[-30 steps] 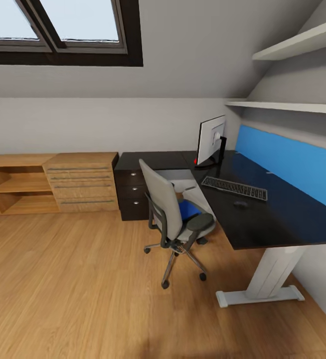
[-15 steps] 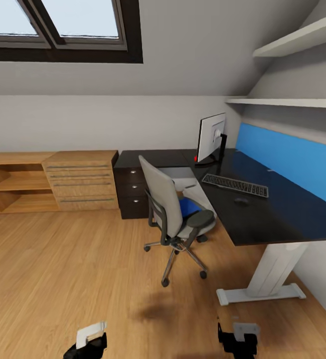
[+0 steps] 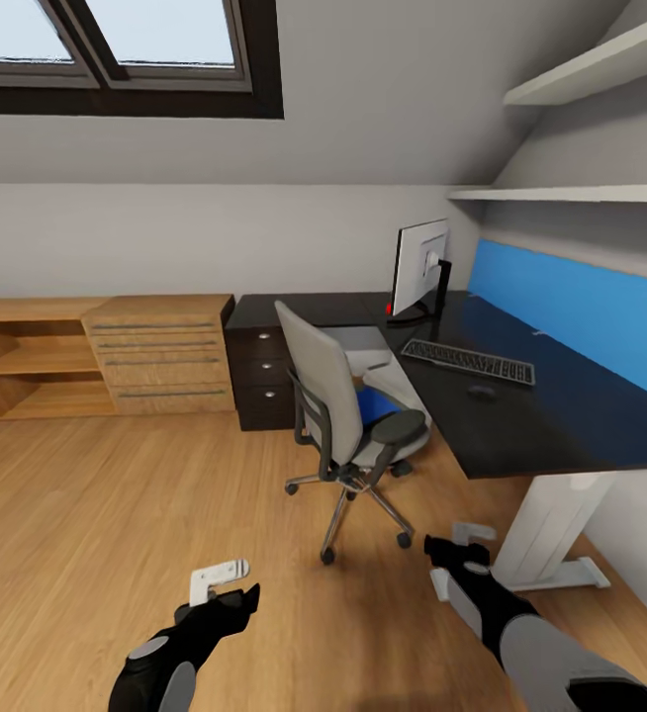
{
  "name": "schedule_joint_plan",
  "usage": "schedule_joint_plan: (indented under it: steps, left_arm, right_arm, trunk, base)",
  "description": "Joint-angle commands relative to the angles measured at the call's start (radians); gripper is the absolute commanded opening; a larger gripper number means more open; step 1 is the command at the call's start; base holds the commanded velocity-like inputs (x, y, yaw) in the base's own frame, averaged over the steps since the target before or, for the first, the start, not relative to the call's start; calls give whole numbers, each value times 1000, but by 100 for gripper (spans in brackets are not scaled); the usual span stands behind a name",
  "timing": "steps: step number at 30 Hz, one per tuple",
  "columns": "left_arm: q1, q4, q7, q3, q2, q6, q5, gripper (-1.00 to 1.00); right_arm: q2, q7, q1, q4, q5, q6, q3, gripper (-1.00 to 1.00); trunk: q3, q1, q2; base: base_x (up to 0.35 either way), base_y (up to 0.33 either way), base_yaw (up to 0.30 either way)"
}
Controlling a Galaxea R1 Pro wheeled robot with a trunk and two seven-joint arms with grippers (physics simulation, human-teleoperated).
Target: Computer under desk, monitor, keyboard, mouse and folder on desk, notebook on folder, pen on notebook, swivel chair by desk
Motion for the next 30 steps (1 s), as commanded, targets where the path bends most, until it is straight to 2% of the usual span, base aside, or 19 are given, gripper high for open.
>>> schedule_joint_plan:
  steps: [1, 3, 5, 6, 11, 13, 17, 19, 23, 27, 28, 30]
  left_arm:
    - [-1, -3, 9, -3, -2, 4, 12, 100]
    - [-1, -5, 10, -9, -4, 3, 13, 100]
    - [0, -6, 9, -8, -3, 1, 13, 100]
    - [0, -6, 7, -7, 1, -1, 12, 100]
    - [0, -6, 7, -7, 10, -19, 12, 100]
    - [0, -6, 8, -6, 10, -28, 12, 100]
    - [0, -6, 8, -9, 12, -110, 11, 100]
    - [0, -6, 8, -37, 13, -122, 11, 100]
    - [0, -6, 12, -50, 29, -123, 10, 100]
    - [0, -5, 16, -13, 45, -107, 11, 100]
    - [-2, -5, 16, 10, 48, -86, 12, 100]
    - [-9, -5, 16, 28, 51, -61, 13, 100]
  right_arm:
    - [0, -1, -6, 3, -26, 0, 4, 100]
    - [1, -1, -14, 7, -49, 1, 6, 100]
    - [2, -1, -15, 6, -51, -3, 5, 100]
    - [7, -4, -15, 8, -53, -67, 5, 100]
    - [35, -11, -15, 15, -53, -147, 4, 100]
    - [37, -11, -15, 16, -52, -149, 4, 100]
    - [38, -11, -15, 16, -52, -153, 4, 100]
    - [38, -12, -15, 16, -51, -153, 4, 100]
    - [38, -12, -14, 15, -50, -153, 5, 100]
    - [39, -13, -14, 15, -49, -153, 5, 100]
    - [39, -13, -14, 16, -49, -152, 5, 100]
    - [39, -13, -14, 16, -49, -152, 5, 100]
  trunk:
    - [-4, 4, -8]
    - [-10, 12, -22]
    - [-17, 19, -36]
    - [-20, 23, -43]
    - [-36, 42, -78]
    - [-42, 50, -92]
    - [-54, 65, -120]
    - [-61, 73, -134]
    - [-73, 88, -162]
    - [-86, 104, -190]
    - [-89, 107, -197]
    - [-95, 115, -211]
  base:
    - [0, 0, 0]
    - [0, 0, 0]
    - [0, 0, 0]
    - [0, 0, 0]
    - [0, 0, 0]
    - [0, 0, 0]
    - [0, 0, 0]
    - [0, 0, 0]
    - [0, 0, 0]
    - [0, 0, 0]
    - [0, 0, 0]
    - [0, 0, 0]
